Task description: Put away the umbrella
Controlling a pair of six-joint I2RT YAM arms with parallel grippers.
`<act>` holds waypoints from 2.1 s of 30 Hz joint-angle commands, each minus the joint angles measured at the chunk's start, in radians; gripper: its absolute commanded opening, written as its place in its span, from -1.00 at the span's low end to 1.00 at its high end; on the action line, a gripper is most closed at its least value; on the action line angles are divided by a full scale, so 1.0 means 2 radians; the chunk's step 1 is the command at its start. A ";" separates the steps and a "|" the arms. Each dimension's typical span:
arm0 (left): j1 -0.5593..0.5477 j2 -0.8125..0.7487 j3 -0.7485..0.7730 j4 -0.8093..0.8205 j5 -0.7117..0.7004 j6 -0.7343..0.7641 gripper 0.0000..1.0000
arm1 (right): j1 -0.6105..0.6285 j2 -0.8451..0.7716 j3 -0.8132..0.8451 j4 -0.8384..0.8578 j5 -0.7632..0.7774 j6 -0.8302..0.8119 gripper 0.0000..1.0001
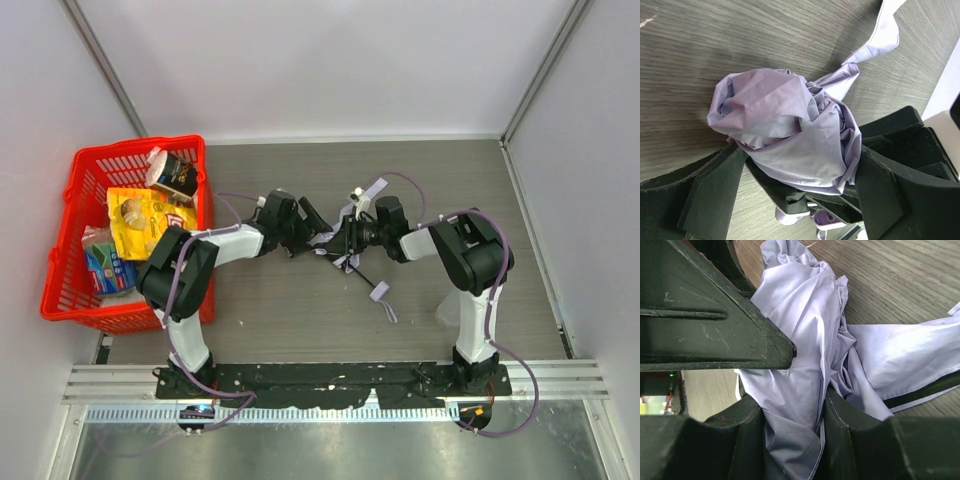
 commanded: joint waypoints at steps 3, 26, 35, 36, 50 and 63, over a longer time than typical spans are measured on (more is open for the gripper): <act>-0.008 0.051 -0.012 -0.061 -0.034 -0.009 0.64 | 0.000 0.052 0.003 -0.014 -0.090 0.055 -0.98; -0.009 0.051 -0.064 -0.033 -0.065 0.016 -1.00 | 0.000 -0.062 0.089 -0.342 0.081 -0.098 0.51; -0.009 0.052 -0.071 -0.028 -0.047 0.013 -1.00 | 0.067 -0.189 0.061 -0.312 0.317 -0.196 0.63; -0.008 0.052 -0.072 -0.028 -0.045 0.013 -1.00 | 0.073 -0.192 0.057 -0.291 0.332 -0.211 0.65; -0.009 0.045 -0.064 -0.051 -0.032 -0.010 -1.00 | 0.199 -0.078 0.075 -0.246 0.528 -0.273 0.65; -0.008 0.028 -0.053 -0.055 -0.041 0.006 -0.71 | 0.141 -0.035 0.035 -0.252 0.361 -0.181 -0.98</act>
